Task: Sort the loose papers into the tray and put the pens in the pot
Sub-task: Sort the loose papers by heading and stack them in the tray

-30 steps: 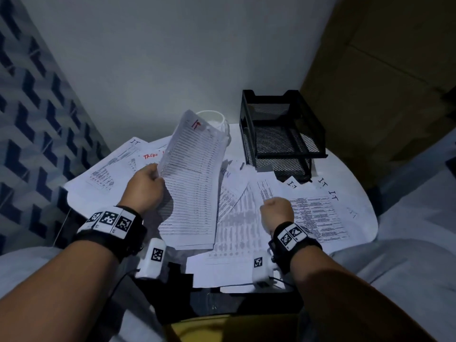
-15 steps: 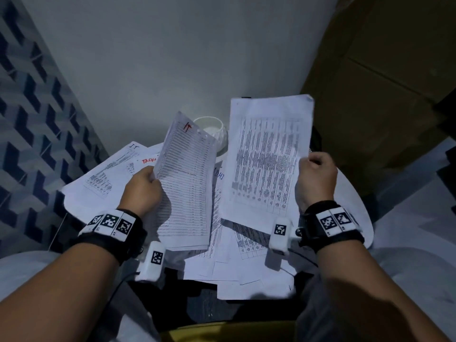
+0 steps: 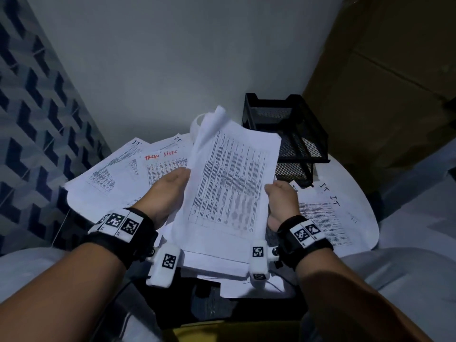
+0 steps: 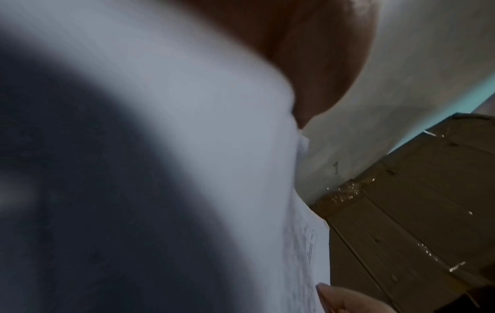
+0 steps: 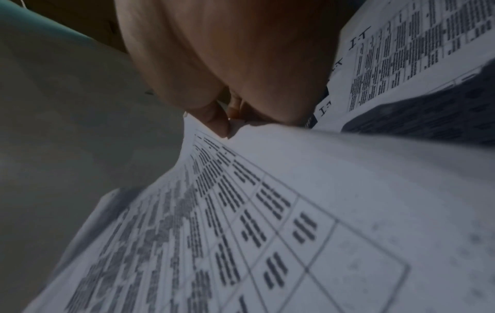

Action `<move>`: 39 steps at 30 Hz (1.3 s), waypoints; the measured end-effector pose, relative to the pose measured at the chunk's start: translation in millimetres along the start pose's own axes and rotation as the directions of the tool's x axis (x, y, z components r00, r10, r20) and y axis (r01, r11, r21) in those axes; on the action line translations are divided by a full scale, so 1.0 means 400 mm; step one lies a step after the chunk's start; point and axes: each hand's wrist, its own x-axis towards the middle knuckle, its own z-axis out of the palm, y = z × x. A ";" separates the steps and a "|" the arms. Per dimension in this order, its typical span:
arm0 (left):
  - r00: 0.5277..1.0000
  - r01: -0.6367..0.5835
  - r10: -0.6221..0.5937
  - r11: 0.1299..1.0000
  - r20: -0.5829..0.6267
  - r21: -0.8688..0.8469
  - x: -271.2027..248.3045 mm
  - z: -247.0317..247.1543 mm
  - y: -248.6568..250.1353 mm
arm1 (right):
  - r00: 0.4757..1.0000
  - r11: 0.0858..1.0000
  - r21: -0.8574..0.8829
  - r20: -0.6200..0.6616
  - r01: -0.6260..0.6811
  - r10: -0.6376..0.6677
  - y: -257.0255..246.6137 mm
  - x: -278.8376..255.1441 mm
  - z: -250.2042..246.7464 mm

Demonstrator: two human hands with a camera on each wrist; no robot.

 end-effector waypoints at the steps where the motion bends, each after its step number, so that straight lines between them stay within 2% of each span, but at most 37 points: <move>1: 1.000 -0.004 0.003 0.999 0.004 0.045 -0.002 0.000 -0.003 | 1.000 1.000 -0.005 -0.006 0.008 -0.008 0.009 0.001 0.003; 5: 0.995 0.031 -0.039 0.995 0.091 0.092 0.003 0.004 -0.020 | 0.998 0.995 -0.092 -0.036 0.038 -0.041 0.023 -0.007 0.003; 7: 0.992 0.025 -0.046 0.984 0.116 0.174 0.005 0.004 -0.023 | 0.999 0.995 -0.095 -0.032 0.024 -0.027 0.029 -0.009 -0.002; 9: 0.995 0.014 -0.041 0.962 0.094 0.271 0.009 0.004 -0.030 | 1.000 0.997 -0.071 -0.010 0.008 -0.009 0.031 -0.006 -0.008; 11: 0.998 0.013 -0.032 0.951 0.055 0.308 0.010 -0.001 -0.027 | 0.999 0.997 -0.082 -0.039 -0.004 0.001 0.029 0.010 -0.024; 13: 1.000 -0.009 0.006 0.937 0.009 0.349 0.016 -0.015 -0.027 | 0.994 0.974 -0.225 -0.108 0.005 -0.030 0.035 0.038 -0.060; 15: 0.997 -0.033 0.056 0.913 -0.046 0.406 0.020 -0.029 -0.023 | 0.986 0.911 -0.413 -0.156 -0.013 -0.057 0.044 0.060 -0.103; 18: 0.994 -0.019 0.066 0.900 -0.093 0.435 0.021 -0.040 -0.017 | 0.990 0.803 -0.589 -0.139 -0.089 0.007 0.059 0.073 -0.149; 21: 0.991 -0.009 0.068 0.894 -0.114 0.448 0.022 -0.040 -0.015 | 0.987 0.755 -0.637 -0.135 -0.157 0.091 0.090 0.080 -0.164; 24: 0.990 -0.004 0.067 0.891 -0.124 0.453 0.022 -0.041 -0.020 | 0.984 0.705 -0.695 -0.177 -0.143 0.025 0.144 0.123 -0.171; 26: 0.988 0.006 0.063 0.894 -0.138 0.449 0.022 -0.044 -0.022 | 0.981 0.753 -0.637 -0.190 -0.163 0.051 0.142 0.107 -0.160; 27: 0.987 0.010 0.064 0.894 -0.150 0.448 0.020 -0.046 -0.022 | 0.983 0.774 -0.614 -0.171 -0.154 0.060 0.118 0.087 -0.157; 28: 0.984 0.016 0.065 0.893 -0.164 0.450 0.019 -0.049 -0.020 | 0.992 0.722 -0.681 -0.112 -0.119 0.058 0.101 0.073 -0.155; 29: 0.981 0.022 0.067 0.893 -0.180 0.450 0.021 -0.055 -0.021 | 0.998 0.646 -0.761 -0.065 -0.057 0.012 0.087 0.061 -0.153; 30: 0.978 0.030 0.067 0.892 -0.196 0.452 0.023 -0.061 -0.021 | 0.998 0.678 -0.734 -0.065 -0.042 -0.008 0.066 0.045 -0.141; 33: 0.964 0.044 0.077 0.897 -0.255 0.440 0.029 -0.082 -0.018 | 0.972 0.607 -0.789 -0.059 0.095 -0.229 0.015 0.023 -0.120; 35: 0.953 0.052 0.082 0.904 -0.293 0.424 0.033 -0.094 -0.016 | 0.955 0.555 -0.812 0.009 0.180 -0.297 -0.038 0.012 -0.109; 38: 0.941 0.067 0.076 0.913 -0.329 0.402 0.036 -0.111 -0.016 | 0.888 0.453 -0.834 0.088 0.313 -0.451 -0.121 -0.014 -0.105; 39: 0.939 0.072 0.072 0.915 -0.335 0.397 0.036 -0.116 -0.016 | 0.872 0.460 -0.825 0.076 0.327 -0.484 -0.147 -0.023 -0.110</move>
